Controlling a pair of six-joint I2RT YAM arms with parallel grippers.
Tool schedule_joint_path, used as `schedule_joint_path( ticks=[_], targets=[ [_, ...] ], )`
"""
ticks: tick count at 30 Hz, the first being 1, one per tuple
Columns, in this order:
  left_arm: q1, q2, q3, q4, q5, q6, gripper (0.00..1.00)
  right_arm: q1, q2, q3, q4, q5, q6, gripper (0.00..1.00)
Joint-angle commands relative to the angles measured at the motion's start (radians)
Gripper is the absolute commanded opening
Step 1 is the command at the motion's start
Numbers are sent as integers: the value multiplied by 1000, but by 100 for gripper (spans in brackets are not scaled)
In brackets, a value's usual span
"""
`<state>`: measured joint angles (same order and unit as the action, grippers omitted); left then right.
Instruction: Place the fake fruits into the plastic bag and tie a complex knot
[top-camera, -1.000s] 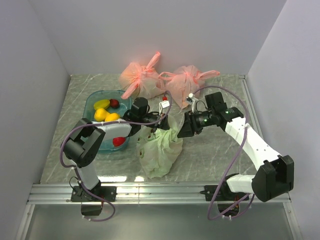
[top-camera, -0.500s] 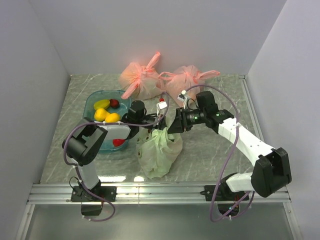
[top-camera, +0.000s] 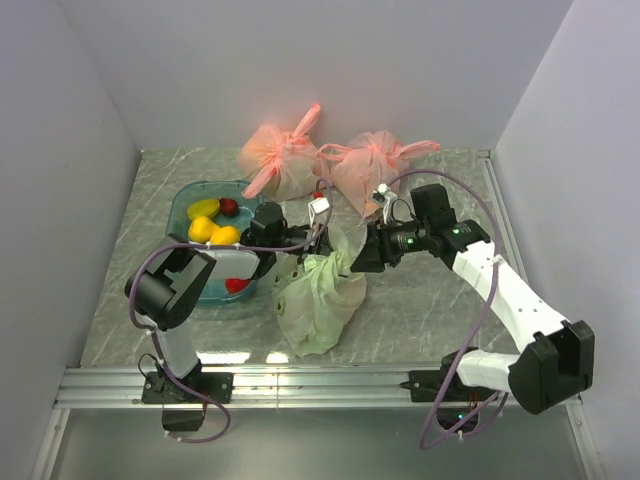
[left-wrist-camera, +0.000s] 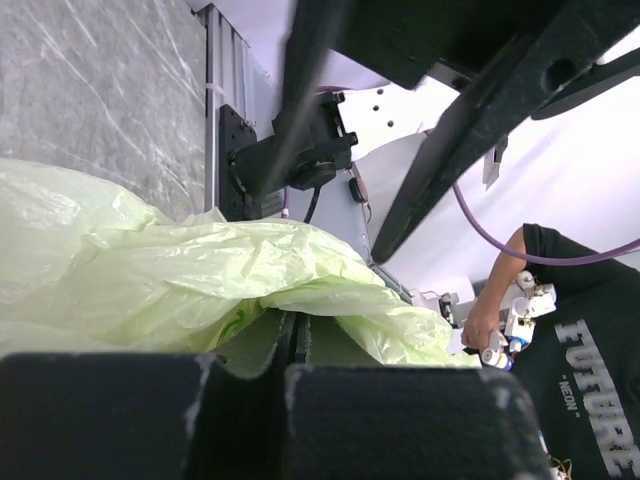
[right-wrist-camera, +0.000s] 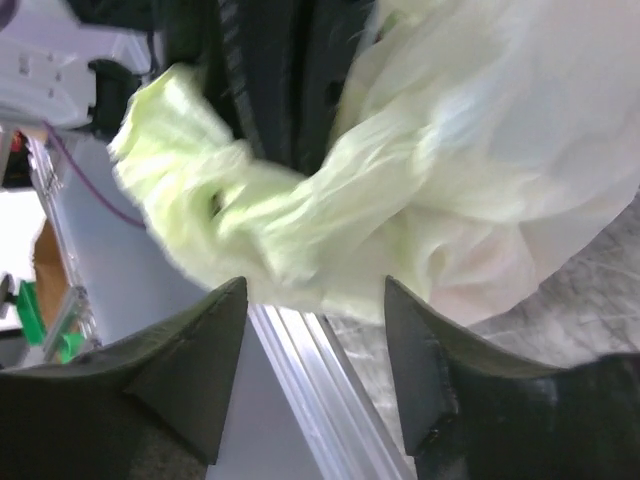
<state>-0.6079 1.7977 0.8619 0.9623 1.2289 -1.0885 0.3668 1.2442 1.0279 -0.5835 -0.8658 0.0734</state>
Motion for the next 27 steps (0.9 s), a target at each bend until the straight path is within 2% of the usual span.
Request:
schedule_joint_path(
  ticks=[1, 2, 8, 16, 20, 27],
  targets=[
    [2, -1, 5, 96, -6, -25, 1, -2, -48, 3, -30, -48, -58, 52],
    [0, 2, 5, 101, -5, -31, 0, 0, -36, -5, -7, -55, -54, 47],
    [0, -8, 6, 96, -8, -28, 0, 52, 49, 8, 74, -64, 3, 38],
    [-21, 5, -9, 157, 1, -57, 0, 78, 89, 17, 292, 2, 163, 34],
    [-33, 9, -15, 131, 4, -34, 0, 78, 77, -11, 413, 11, 291, 34],
    [-32, 23, -17, 177, -6, -68, 1, 150, 81, -64, 464, 42, 316, 34]
  ],
)
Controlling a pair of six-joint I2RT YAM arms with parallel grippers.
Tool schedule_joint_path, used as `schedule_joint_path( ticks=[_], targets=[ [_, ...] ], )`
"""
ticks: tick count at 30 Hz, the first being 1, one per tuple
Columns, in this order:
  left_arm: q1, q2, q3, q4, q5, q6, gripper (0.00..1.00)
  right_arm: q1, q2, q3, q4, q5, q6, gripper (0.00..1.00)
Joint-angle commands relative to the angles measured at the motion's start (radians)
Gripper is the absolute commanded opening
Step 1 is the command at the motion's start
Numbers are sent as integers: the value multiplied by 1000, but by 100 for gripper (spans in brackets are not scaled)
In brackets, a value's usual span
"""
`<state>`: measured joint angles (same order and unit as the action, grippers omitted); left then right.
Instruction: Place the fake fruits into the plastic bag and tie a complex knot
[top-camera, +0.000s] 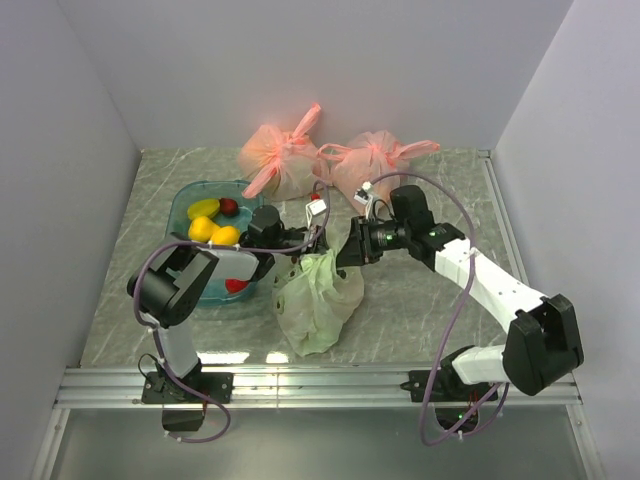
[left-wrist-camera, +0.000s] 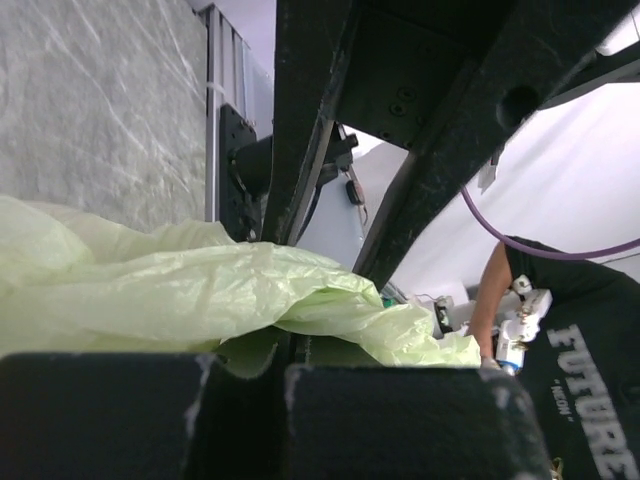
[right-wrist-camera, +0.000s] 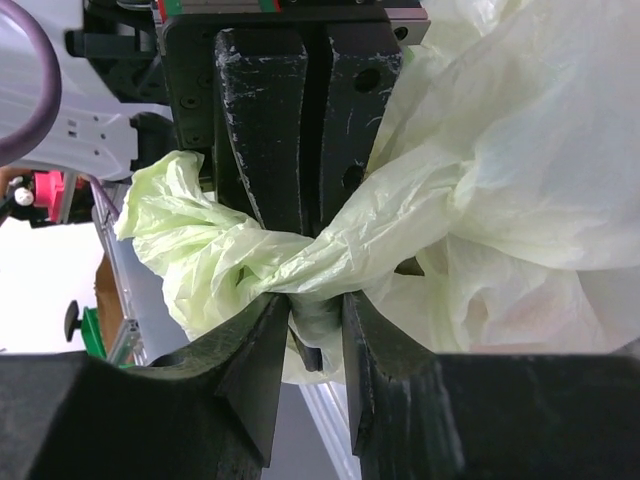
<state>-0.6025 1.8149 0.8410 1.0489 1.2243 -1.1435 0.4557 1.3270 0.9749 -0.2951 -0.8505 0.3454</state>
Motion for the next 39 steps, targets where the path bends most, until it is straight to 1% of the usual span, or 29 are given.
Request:
schedule_joint_path(
  ticks=[1, 5, 12, 13, 14, 15, 16, 18, 20, 21, 22, 24, 25, 26, 27, 28, 29, 31, 33, 35, 36, 39],
  targets=[
    [-36, 4, 3, 95, -14, -15, 1, 70, -3, -22, 183, 42, 43, 35],
    [-39, -2, 4, 66, -23, 14, 1, 93, 5, -56, 217, 57, 75, 37],
    [-45, -11, -28, 215, -3, -24, 0, 89, 9, -12, 266, 87, 92, 44],
    [-52, -22, -22, 156, -3, -1, 0, 90, 20, 8, 264, 93, 92, 45],
    [-49, -32, -7, 72, -18, 95, 0, 87, 24, 19, 261, 96, 81, 46],
    [-49, -41, -3, -20, -26, 131, 0, 89, 26, 25, 254, 102, 80, 47],
    [-51, -52, -6, -15, -29, 145, 0, 89, 29, 25, 254, 97, 78, 47],
    [-49, -52, -17, 16, -31, 116, 1, 93, 31, 21, 251, 87, 72, 48],
    [-39, -45, -26, 52, -39, 82, 0, 104, 41, 27, 208, 74, 40, 51],
    [-34, -40, -31, 81, -45, 59, 1, 106, 43, 31, 186, 70, 24, 54],
    [-20, -31, -36, 156, -49, 33, 1, 106, 37, 33, 144, 62, 9, 61],
    [-8, -14, -48, 230, -54, -57, 0, 100, 23, 39, 90, 59, -52, 70],
    [1, 4, -46, 270, -52, -86, 1, 95, 3, 45, 35, 48, -69, 79],
    [7, 12, -48, 333, -52, -140, 0, 80, -8, 51, 8, 28, -101, 82],
    [9, 20, -49, 362, -51, -160, 1, 72, -15, 59, -24, 13, -118, 86],
    [12, 26, -49, 381, -48, -174, 1, 67, -29, 86, -98, -8, -146, 89],
    [12, 27, -48, 387, -45, -183, 1, 48, -34, 102, -131, -22, -157, 90],
    [13, 20, -46, 370, -45, -173, 1, 23, -49, 136, -214, -45, -174, 90],
    [13, 15, -46, 362, -48, -162, 1, -21, -64, 142, -248, -68, -184, 90],
    [13, 15, -48, 372, -51, -167, 2, -48, -75, 136, -288, -76, -187, 86],
    [13, 15, -49, 378, -51, -168, 2, -66, -75, 131, -298, -99, -195, 83],
    [12, 12, -48, 384, -51, -176, 2, -115, -77, 107, -332, -122, -212, 63]
  ],
)
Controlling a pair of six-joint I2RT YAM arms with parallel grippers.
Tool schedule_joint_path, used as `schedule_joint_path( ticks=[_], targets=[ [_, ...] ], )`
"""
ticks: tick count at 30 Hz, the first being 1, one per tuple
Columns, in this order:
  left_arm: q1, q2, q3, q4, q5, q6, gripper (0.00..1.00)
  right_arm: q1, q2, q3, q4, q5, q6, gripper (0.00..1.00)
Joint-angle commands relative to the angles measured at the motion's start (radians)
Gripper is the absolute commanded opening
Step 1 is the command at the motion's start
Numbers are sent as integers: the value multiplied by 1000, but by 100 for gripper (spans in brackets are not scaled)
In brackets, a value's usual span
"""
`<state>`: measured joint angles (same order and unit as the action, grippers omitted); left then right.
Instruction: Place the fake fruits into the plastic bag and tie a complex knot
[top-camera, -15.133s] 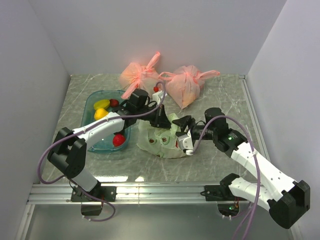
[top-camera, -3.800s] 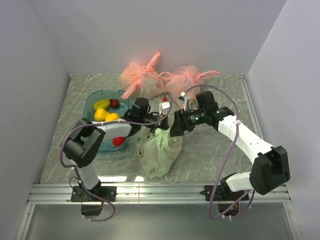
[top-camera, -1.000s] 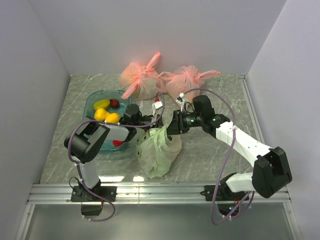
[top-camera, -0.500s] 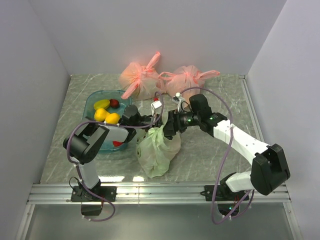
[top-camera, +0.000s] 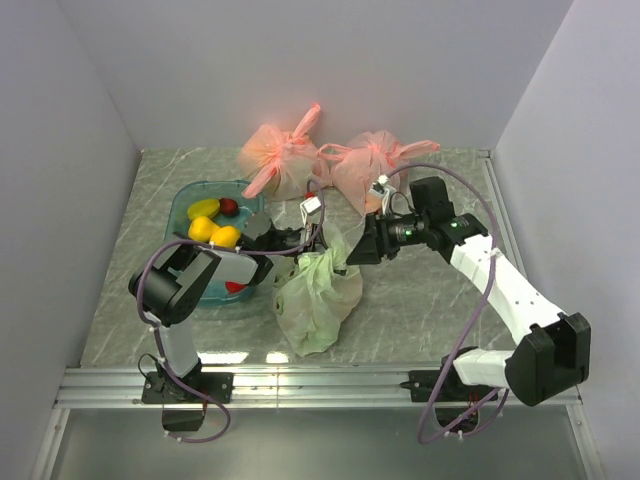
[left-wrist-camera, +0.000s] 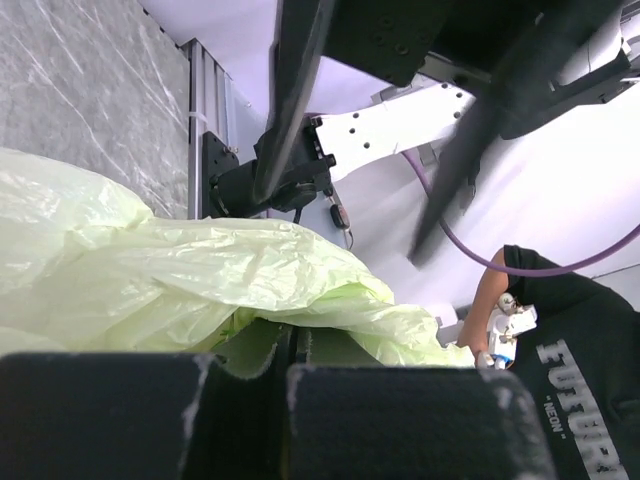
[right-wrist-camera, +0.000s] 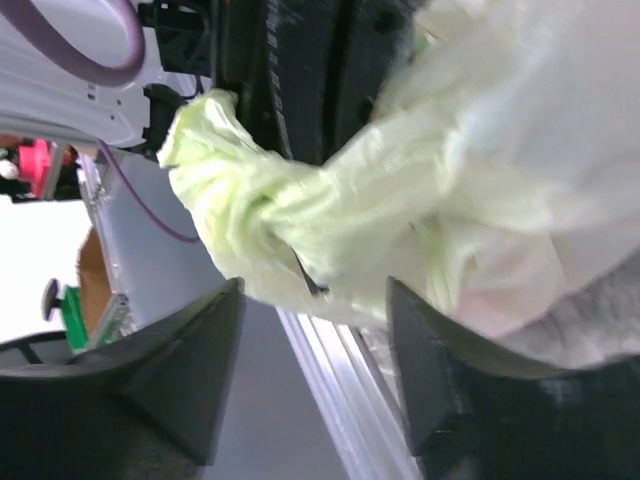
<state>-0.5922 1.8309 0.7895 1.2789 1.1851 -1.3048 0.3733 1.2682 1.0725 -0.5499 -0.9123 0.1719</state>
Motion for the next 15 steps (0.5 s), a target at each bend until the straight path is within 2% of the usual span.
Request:
schedule_joint_path(
  ticks=[1, 4, 6, 15],
  targets=[
    [3, -5, 4, 154, -12, -14, 2, -39, -18, -5, -78, -66, -43, 50],
    [2, -8, 5, 152, -13, -13, 1, -40, -13, -26, -50, -83, -32, 36],
    [2, -7, 10, 158, -13, -22, 1, -37, -6, -36, -27, -103, 3, 33],
    [2, 16, 20, 218, -19, -71, 9, -21, 42, -134, 189, -152, 198, 38]
  ],
)
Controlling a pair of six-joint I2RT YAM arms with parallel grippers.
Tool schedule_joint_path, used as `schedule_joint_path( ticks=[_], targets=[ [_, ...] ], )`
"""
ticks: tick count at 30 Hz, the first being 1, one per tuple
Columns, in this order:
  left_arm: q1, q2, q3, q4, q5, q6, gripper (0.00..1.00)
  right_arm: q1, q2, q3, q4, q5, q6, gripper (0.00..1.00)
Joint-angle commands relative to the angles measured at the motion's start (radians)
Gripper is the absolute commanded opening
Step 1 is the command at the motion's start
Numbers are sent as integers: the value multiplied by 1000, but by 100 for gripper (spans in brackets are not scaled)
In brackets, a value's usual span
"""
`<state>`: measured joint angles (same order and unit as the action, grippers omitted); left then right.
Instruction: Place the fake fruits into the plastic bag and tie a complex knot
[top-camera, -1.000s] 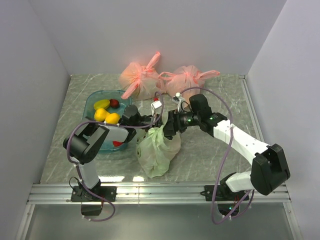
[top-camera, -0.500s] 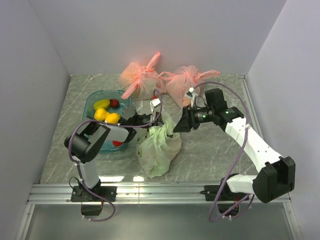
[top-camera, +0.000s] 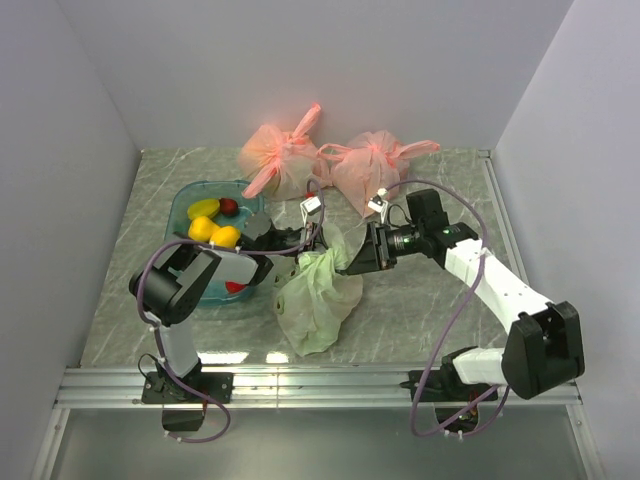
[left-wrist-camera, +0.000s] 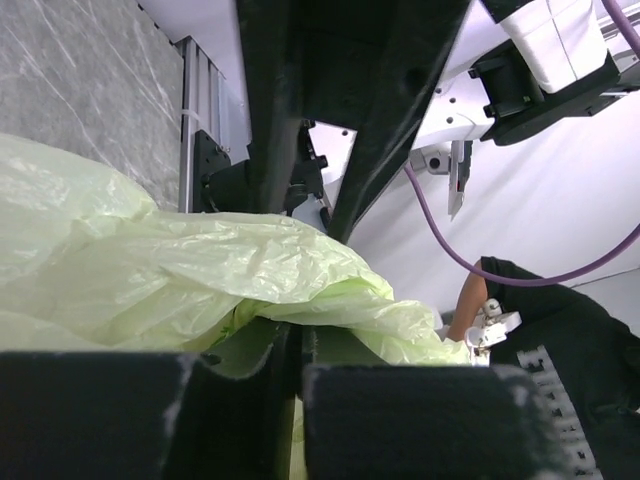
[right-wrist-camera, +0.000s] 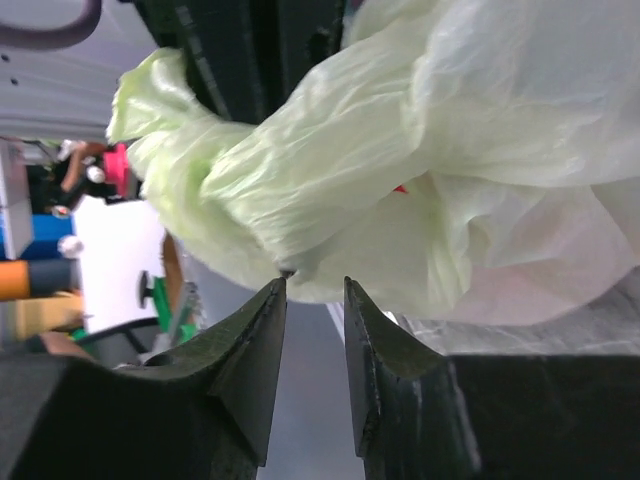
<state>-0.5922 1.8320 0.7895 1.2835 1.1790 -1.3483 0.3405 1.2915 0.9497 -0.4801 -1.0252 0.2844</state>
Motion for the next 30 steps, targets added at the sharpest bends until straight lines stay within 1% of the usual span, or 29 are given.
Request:
schedule_joint_path(
  ticks=[1, 5, 6, 10, 12, 13, 16, 21, 27, 30],
  targets=[
    [0, 16, 24, 224, -12, -40, 14, 14, 23, -9, 142, -38, 102, 38],
    [2, 16, 21, 227, -5, -43, 26, 15, 37, -5, 176, -35, 137, 41],
    [0, 13, 20, 231, -8, -43, 31, 17, 43, -2, 175, -30, 140, 42],
    [0, 12, 19, 238, -7, -44, 36, 17, 46, -5, 176, -18, 139, 43],
    [0, 24, 14, 298, -5, -78, 38, 18, 45, -9, 172, -4, 130, 42],
    [0, 35, 13, 397, -7, -144, 41, 17, 46, -5, 147, 16, 102, 42],
    [3, 65, 19, 470, -2, -210, 45, 18, 45, 0, 91, 65, 26, 41],
    [3, 67, 20, 487, -13, -207, 48, 37, 34, -11, 94, 114, -4, 41],
    [3, 27, 16, 438, -18, -161, 48, 100, 20, -37, 135, 192, -22, 44],
    [3, 19, 10, 448, -16, -152, 48, 117, 25, -51, 161, 232, -22, 44]
  ],
)
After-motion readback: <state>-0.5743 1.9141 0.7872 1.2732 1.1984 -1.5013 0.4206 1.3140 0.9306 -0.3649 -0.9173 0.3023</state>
